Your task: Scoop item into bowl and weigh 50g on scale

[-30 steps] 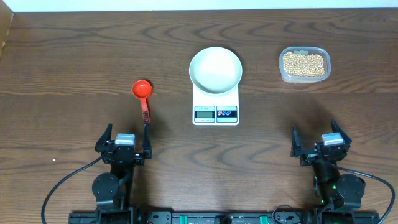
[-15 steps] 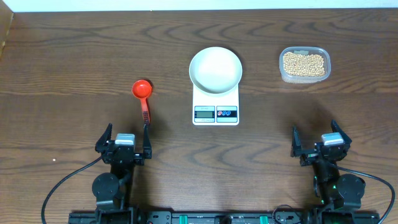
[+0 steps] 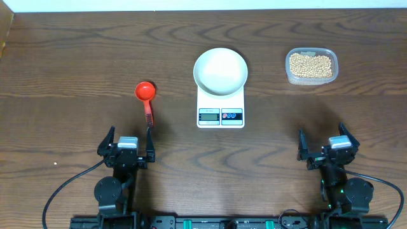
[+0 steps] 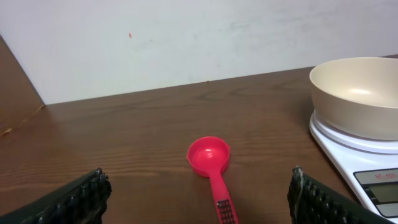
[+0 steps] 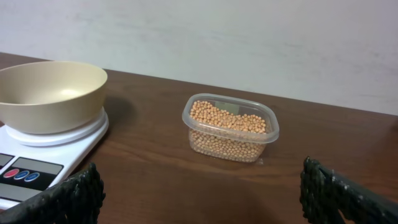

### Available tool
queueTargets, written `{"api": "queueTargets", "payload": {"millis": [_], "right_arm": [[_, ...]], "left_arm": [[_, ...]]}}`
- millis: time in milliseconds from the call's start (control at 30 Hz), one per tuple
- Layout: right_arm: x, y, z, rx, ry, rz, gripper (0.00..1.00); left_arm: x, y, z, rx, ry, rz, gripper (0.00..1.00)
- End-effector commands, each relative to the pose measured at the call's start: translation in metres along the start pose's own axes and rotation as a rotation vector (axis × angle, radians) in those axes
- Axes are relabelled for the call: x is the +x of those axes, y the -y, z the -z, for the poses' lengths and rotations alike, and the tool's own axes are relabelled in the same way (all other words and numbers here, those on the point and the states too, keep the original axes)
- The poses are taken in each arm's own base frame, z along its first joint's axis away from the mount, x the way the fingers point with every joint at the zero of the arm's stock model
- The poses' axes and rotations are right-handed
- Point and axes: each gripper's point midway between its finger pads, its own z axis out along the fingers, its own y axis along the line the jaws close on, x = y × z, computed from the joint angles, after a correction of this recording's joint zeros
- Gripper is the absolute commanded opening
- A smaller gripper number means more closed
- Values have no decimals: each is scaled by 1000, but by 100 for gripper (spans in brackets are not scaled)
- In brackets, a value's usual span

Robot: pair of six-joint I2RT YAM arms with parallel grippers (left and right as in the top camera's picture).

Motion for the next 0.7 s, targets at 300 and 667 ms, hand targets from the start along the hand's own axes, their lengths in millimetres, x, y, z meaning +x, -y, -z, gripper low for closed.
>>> {"api": "queueTargets", "payload": {"millis": [300, 667], "right_arm": [[1, -1, 0, 0, -2, -4, 99], [1, -1, 0, 0, -2, -4, 99]], "left_arm": [[14, 4, -1, 21, -43, 11, 93], [17, 5, -1, 23, -54, 12, 93]]}}
